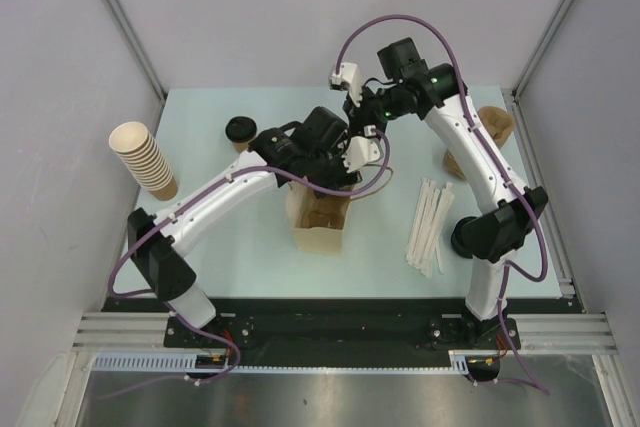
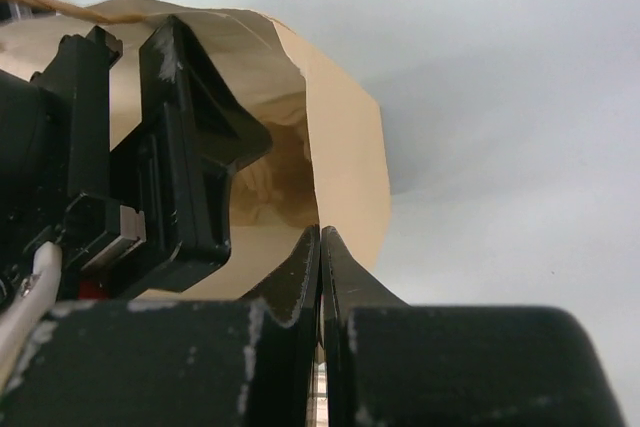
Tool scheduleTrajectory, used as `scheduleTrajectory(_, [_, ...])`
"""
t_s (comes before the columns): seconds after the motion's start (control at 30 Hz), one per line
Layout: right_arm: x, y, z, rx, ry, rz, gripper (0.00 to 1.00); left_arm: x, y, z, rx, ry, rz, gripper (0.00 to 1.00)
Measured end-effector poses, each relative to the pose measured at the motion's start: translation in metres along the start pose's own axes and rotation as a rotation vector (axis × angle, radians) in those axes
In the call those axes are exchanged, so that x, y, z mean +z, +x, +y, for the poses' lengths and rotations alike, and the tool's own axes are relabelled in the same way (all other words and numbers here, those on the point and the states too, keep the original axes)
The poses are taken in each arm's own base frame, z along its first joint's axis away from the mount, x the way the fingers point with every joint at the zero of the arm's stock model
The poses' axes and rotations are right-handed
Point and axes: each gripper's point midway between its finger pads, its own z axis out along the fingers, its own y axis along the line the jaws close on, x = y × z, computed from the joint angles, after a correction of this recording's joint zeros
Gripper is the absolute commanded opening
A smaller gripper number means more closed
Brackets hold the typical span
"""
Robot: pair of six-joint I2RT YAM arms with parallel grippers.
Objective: Pack the takeout coffee
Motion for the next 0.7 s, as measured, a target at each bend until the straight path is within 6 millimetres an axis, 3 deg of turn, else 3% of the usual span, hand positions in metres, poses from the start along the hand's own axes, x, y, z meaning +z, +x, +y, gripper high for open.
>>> scheduleTrajectory(0.3, [0.000, 0.000, 0.002, 0.006, -0.017, -0.009, 0.00, -0.027, -0.012, 0.009, -0.042, -0.033, -0.069, 0.79])
scheduleTrajectory(0.53, [0.005, 0.008, 0.003, 0.024, -0.030, 0.011, 0.00, -0.087, -0.061, 0.007, -0.011, -0.050, -0.312, 0.75])
scheduleTrajectory(0.7, [0.004, 0.012, 0.003, 0.035, -0.032, 0.019, 0.00, -0.118, -0.075, 0.001, 0.004, -0.031, -0.416, 0.72])
